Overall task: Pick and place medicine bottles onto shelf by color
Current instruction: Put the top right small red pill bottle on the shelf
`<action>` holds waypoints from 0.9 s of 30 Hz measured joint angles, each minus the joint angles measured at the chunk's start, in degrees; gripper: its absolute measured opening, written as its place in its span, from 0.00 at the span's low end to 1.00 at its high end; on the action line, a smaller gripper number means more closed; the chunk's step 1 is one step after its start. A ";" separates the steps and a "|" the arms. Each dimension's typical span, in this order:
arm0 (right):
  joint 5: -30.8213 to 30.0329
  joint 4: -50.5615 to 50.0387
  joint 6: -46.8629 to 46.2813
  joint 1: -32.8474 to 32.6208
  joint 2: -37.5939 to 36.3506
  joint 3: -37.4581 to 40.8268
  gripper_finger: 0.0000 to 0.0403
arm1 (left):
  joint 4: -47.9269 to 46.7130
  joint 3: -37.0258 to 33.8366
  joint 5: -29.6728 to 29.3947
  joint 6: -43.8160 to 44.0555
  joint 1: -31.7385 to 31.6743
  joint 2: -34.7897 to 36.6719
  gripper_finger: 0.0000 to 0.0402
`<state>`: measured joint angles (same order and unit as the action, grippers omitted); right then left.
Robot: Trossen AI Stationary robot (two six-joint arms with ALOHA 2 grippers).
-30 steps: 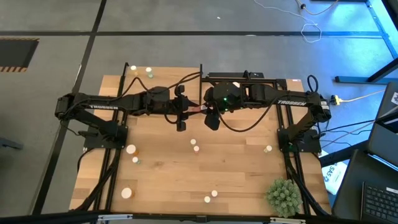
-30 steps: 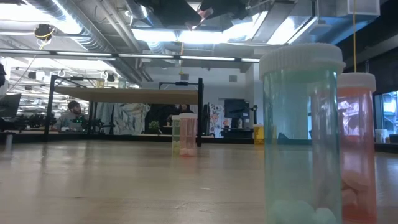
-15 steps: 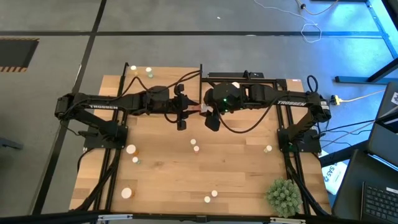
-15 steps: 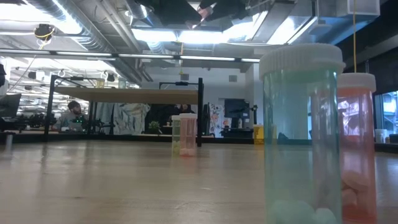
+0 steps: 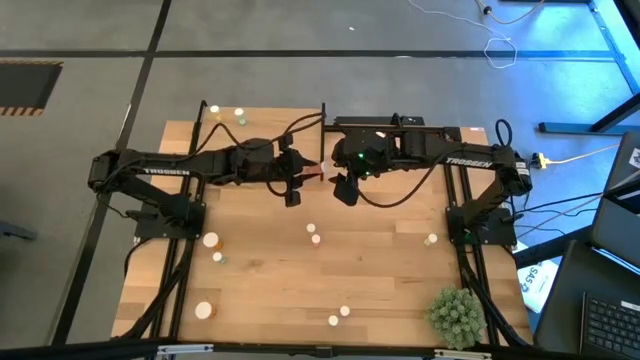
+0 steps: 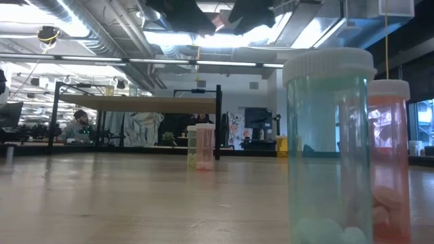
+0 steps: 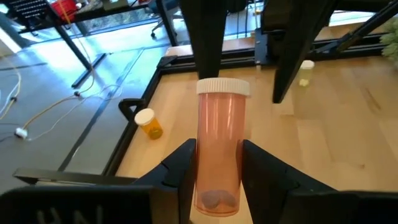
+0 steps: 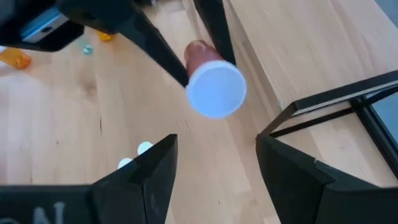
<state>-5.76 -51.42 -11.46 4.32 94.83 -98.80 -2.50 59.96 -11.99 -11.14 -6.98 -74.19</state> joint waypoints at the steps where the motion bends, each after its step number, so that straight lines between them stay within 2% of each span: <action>1: 0.00 0.02 0.00 0.04 -0.04 0.00 0.55 | -0.02 0.00 -0.19 0.00 -0.26 0.02 0.27; 12: -0.23 -0.63 -0.01 0.04 -3.17 0.02 0.55 | 0.01 0.09 -7.81 4.09 -4.53 5.23 0.27; 18: -0.22 -0.72 0.00 0.04 -4.09 0.02 0.55 | 0.00 0.09 -8.48 7.89 -6.58 8.35 0.27; 27: -0.23 -0.81 0.17 0.05 -4.09 0.02 0.55 | -2.07 0.02 -8.49 8.07 -7.02 13.49 0.27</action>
<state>-5.99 -52.23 -11.29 4.36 90.74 -98.78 -4.57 59.99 -20.47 -3.07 -14.00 -60.71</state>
